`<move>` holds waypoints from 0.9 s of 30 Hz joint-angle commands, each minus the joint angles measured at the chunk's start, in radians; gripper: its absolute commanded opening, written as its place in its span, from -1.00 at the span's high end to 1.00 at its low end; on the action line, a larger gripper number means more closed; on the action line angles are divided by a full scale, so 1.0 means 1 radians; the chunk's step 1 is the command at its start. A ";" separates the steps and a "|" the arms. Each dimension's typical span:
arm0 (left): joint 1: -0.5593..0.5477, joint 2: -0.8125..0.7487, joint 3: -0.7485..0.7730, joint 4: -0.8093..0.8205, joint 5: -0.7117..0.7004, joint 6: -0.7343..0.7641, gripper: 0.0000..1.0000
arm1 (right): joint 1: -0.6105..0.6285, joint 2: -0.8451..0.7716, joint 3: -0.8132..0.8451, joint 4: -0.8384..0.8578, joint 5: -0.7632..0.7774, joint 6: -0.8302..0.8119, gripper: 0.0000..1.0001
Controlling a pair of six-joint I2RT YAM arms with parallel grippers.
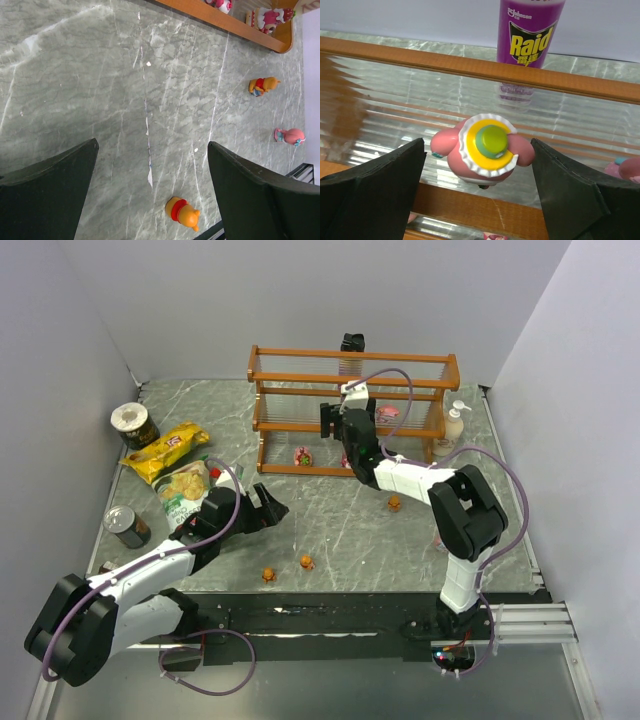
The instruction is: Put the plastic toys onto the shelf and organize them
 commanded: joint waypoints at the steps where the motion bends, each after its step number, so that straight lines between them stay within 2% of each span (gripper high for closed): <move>1: 0.005 0.003 0.028 0.030 -0.011 0.007 -0.93 | -0.008 -0.081 0.012 -0.029 -0.029 0.030 -0.88; 5: 0.005 -0.009 0.028 0.025 -0.017 0.007 -0.93 | -0.008 -0.145 -0.014 -0.051 -0.064 0.049 -0.98; 17: 0.005 -0.048 0.021 0.010 -0.031 0.006 -0.93 | -0.004 -0.352 -0.117 -0.164 -0.174 0.124 -0.99; 20: 0.005 -0.066 0.015 0.005 -0.029 0.004 -0.93 | 0.005 -0.456 -0.177 -0.241 -0.084 0.145 -0.98; 24: 0.005 -0.100 0.008 -0.005 -0.032 0.004 -0.93 | 0.006 -0.647 -0.316 -0.333 0.144 0.211 -0.98; 27: 0.005 -0.128 0.003 -0.010 -0.031 0.004 -0.93 | -0.010 -0.789 -0.391 -0.491 0.262 0.288 -0.99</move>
